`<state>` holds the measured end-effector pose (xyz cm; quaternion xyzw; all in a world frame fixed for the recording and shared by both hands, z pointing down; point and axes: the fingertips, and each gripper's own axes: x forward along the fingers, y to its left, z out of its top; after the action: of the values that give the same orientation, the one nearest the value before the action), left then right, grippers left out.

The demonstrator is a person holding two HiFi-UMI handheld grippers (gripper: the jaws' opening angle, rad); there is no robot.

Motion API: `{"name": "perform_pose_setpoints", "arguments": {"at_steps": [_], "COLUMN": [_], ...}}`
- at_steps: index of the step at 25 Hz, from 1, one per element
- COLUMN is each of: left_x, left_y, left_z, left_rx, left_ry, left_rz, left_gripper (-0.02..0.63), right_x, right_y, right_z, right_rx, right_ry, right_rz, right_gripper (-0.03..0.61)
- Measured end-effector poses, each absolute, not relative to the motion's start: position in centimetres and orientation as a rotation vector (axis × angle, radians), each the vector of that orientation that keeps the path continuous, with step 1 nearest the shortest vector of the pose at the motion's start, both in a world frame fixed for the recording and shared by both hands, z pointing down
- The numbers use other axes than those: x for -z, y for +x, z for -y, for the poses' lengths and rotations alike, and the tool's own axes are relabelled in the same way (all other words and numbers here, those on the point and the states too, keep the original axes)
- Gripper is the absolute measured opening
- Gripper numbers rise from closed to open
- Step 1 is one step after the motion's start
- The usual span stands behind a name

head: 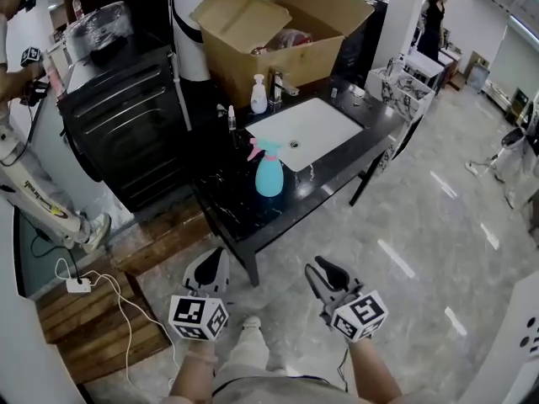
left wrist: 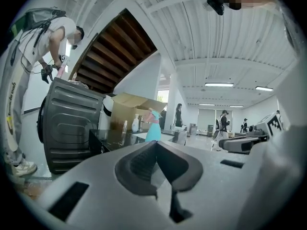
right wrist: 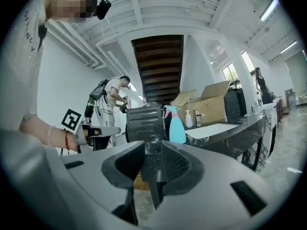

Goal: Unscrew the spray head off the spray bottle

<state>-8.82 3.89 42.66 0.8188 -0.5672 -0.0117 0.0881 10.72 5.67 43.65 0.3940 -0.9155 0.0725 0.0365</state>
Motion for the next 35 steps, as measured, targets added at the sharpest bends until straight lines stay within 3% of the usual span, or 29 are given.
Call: {"name": "perform_pose_setpoints", "arguments": {"at_steps": [17,32,34,35], "left_x": [-43.9,-45.2,-45.5,-45.6], "left_y": [-9.8,-6.7,-5.9,-5.5], "left_z": [9.6,13.2,13.3,13.5], "left_rx": [-0.007,-0.066,-0.084,-0.088], "left_ry": [2.557,2.678,2.692,2.696], "left_rz": [1.483,1.291,1.254,1.232], "left_gripper": [0.005,0.006,0.013,0.046], "right_x": [-44.1,-42.2,-42.1,-41.9], "right_y": [6.9,4.7,4.3,4.2], "right_z": [6.1,10.1,10.5,10.7], "right_rx": [-0.246,-0.193,-0.189,-0.187], "right_ry": [1.324,1.344,1.316,1.305], "right_rz": [2.752,2.769,2.779,2.787], "right_gripper": [0.114,0.114,0.114,0.114]}}
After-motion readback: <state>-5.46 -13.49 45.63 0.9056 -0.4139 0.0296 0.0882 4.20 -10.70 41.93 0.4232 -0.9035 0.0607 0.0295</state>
